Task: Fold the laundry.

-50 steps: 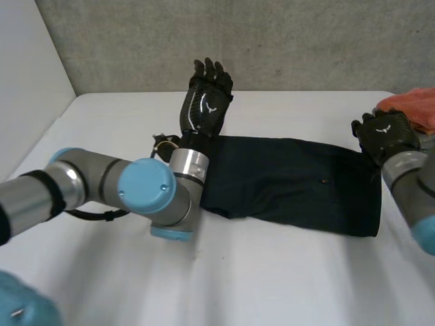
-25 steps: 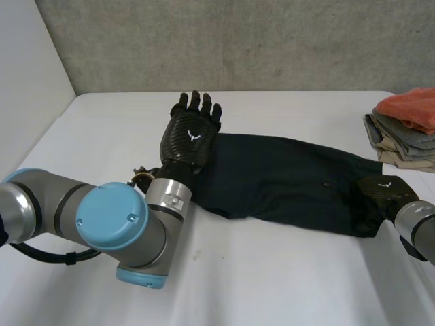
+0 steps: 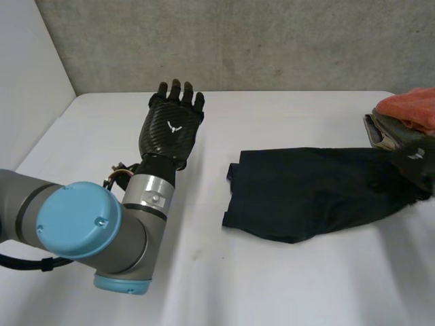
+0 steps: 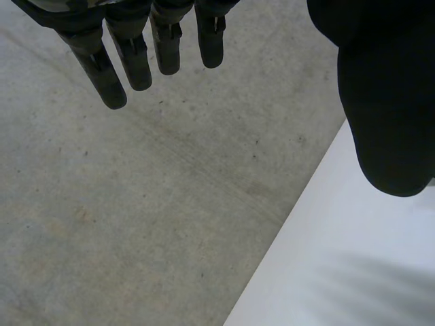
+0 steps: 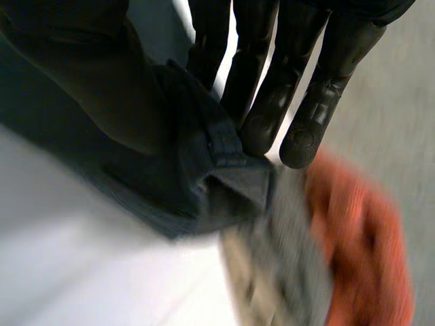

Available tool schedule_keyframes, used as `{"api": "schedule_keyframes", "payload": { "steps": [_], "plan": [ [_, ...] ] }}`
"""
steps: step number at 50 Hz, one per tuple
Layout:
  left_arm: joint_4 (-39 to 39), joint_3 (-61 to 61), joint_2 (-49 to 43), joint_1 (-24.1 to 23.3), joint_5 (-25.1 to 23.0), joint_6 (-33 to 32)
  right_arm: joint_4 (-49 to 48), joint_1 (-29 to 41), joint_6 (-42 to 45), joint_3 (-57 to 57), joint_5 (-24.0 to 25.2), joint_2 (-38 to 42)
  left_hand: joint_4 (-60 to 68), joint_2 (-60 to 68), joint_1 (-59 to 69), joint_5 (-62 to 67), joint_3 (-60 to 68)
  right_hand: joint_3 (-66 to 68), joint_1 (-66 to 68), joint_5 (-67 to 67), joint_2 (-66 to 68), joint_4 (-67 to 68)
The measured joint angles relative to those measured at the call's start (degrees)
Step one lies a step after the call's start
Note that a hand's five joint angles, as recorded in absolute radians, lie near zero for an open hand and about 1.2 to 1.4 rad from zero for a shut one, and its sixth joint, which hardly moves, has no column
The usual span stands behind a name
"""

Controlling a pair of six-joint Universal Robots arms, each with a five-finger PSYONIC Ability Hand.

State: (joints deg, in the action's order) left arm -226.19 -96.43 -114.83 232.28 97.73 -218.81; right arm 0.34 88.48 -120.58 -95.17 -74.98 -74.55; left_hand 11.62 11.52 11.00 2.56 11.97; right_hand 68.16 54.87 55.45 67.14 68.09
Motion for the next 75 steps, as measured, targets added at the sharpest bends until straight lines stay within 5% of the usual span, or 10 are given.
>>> {"api": "schedule_keyframes", "payload": {
  "steps": [11,19,20,22,23,26,33,40,51,75],
  "plan": [
    [0.47,-1.13,1.25,0.21,1.24,2.99,-10.99,24.22,2.04,5.63,11.56,6.31,0.00,0.00,0.00,0.00,0.00,0.45,0.22,0.44,0.00,0.02],
    [1.31,-0.99,1.71,0.25,1.91,3.58,-12.15,31.80,1.76,6.45,15.81,12.88,0.00,0.00,0.00,0.00,0.00,-2.68,-2.60,-1.40,-3.49,-2.88],
    [1.43,-0.77,1.78,0.24,1.96,3.55,-11.34,32.57,0.43,6.79,15.15,13.59,0.00,0.00,0.00,0.00,0.00,-28.99,-28.53,-27.19,-29.79,-29.33],
    [1.45,-0.40,1.77,0.21,1.95,3.51,-10.73,32.71,-1.92,6.96,14.10,13.28,0.00,0.00,0.00,0.00,0.00,-28.99,-28.53,-27.19,-29.79,-29.33],
    [1.45,-0.05,1.76,0.19,1.94,3.48,-10.34,32.53,-4.62,7.11,13.21,12.48,0.00,0.00,0.00,0.00,0.00,-51.77,-42.46,-48.87,-51.42,-51.67],
    [1.47,0.49,1.71,0.14,1.93,3.45,-10.07,32.22,-7.41,7.12,12.45,11.50,0.00,0.00,0.00,0.00,0.00,-53.70,-43.00,-50.42,-53.25,-53.40],
    [5.48,9.33,-0.46,-1.97,1.73,5.44,-8.77,23.70,-47.18,7.41,9.24,-0.09,0.00,0.00,0.00,0.00,0.00,-56.23,-43.19,-51.57,-54.41,-54.67],
    [18.91,21.19,-7.15,-5.50,-0.80,13.65,-2.31,16.59,-61.15,10.47,8.68,0.79,0.00,0.00,0.00,0.00,0.00,-56.23,-43.19,-51.57,-54.41,-54.67],
    [42.21,38.99,-21.20,-6.80,-6.42,22.40,7.62,15.65,-52.92,21.00,6.00,15.87,0.00,0.03,0.20,0.00,0.00,-56.23,-43.19,-51.57,-54.41,-54.67],
    [49.51,44.91,-31.02,-6.27,3.01,7.78,7.15,16.36,-38.83,24.77,4.94,26.04,0.16,0.45,1.62,0.21,0.12,-56.23,-45.11,-51.76,-54.43,-54.67]
  ]
}}
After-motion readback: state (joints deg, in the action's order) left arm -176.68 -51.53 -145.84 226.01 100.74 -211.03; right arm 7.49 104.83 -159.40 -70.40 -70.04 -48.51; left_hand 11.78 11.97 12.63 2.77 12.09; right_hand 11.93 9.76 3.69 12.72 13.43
